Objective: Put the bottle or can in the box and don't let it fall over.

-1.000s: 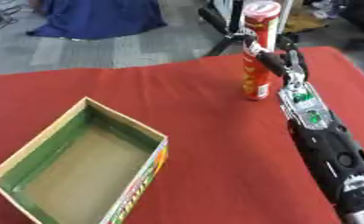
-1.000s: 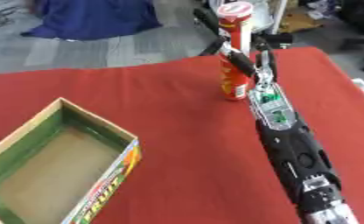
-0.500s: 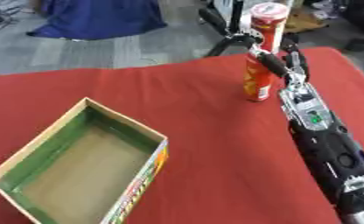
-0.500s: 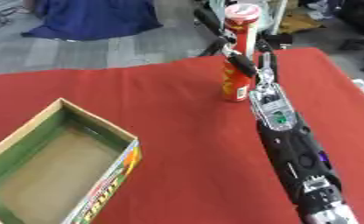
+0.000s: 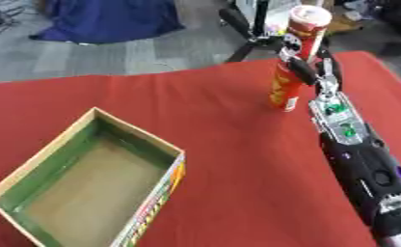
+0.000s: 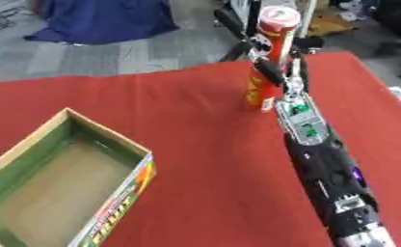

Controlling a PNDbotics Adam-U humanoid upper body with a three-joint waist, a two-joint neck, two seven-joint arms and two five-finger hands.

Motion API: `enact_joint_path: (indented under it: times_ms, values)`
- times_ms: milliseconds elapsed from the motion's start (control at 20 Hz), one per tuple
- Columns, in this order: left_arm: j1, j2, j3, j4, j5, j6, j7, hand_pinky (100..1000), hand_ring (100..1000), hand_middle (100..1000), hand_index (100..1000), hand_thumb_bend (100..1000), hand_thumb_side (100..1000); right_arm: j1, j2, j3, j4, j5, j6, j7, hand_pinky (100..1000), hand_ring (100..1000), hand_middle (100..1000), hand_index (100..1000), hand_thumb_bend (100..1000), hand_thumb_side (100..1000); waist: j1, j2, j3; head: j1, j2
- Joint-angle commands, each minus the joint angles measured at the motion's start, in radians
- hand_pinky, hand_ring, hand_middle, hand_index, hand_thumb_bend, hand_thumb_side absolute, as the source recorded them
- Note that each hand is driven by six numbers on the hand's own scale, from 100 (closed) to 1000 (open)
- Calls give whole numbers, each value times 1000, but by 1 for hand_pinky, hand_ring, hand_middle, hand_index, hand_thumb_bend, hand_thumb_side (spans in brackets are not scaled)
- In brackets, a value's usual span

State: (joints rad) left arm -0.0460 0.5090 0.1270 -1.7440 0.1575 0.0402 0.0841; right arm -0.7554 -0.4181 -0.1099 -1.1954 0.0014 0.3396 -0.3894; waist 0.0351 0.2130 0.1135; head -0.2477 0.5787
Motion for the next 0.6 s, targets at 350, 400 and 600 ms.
enact_joint_path:
  times_ms: [350,400,600]
  values:
    - [-9,18,13,-9,-3,-2,-2,852,890,828,809,109,942,-19,-39,-12,-10,-11,-26,74,848,1000,985,1000,640,553,-1,-10,0,3,-8]
    - [-10,18,13,-9,-3,-2,-2,851,890,828,809,109,942,-21,-41,-11,-4,-10,-28,85,850,1000,990,1000,627,570,-2,-10,0,4,-8]
    - [-9,17,14,-9,-2,-1,-1,852,890,827,808,109,942,-27,-44,-19,22,-16,-35,115,848,1000,990,1000,628,546,-3,-9,0,5,-10]
